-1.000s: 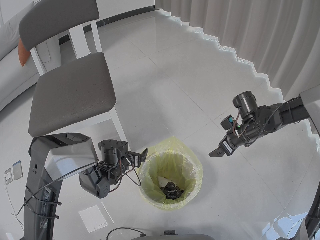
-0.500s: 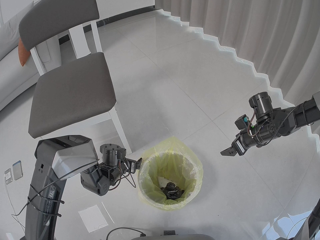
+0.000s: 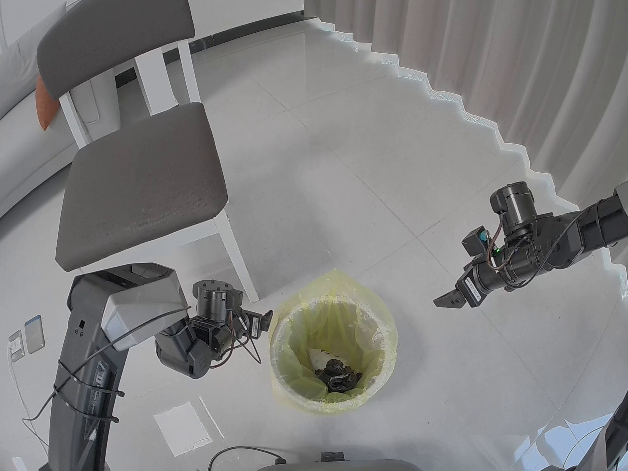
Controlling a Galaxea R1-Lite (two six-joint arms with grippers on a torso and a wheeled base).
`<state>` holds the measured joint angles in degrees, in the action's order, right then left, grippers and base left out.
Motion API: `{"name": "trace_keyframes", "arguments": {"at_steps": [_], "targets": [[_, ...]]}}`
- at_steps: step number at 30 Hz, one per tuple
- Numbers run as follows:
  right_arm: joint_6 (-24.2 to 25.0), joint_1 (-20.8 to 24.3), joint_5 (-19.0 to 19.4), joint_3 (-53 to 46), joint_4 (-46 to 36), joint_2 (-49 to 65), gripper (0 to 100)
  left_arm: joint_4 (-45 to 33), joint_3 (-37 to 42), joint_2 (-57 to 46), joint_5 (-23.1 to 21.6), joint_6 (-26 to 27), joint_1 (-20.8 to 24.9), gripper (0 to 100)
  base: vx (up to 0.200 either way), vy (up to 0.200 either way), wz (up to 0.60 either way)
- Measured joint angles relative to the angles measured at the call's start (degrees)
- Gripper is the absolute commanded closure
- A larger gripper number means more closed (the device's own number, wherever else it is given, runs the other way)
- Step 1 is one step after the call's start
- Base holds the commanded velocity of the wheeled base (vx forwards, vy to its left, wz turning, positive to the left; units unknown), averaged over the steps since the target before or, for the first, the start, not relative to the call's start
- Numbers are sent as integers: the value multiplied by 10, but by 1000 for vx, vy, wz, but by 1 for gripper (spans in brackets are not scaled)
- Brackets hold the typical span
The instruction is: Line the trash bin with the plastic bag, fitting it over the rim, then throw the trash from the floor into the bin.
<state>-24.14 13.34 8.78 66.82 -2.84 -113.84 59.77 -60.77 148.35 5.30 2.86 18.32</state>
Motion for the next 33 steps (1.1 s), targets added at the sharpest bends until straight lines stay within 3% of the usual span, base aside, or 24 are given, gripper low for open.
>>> {"name": "trace_keyframes", "arguments": {"at_steps": [10, 20, 33], "targets": [[2, -2, 0, -33, 25, 19, 0, 32, 66, -66, -3, -1, -30, 0, 0, 0, 0], [9, -1, -7, -121, 59, 121, 0, 136, 221, -178, -17, 0, -9, 0, 0, 0, 0], [100, -23, -49, -268, 95, 356, 0, 223, 407, -405, -41, -7, 12, 0, 0, 0, 0]]}}
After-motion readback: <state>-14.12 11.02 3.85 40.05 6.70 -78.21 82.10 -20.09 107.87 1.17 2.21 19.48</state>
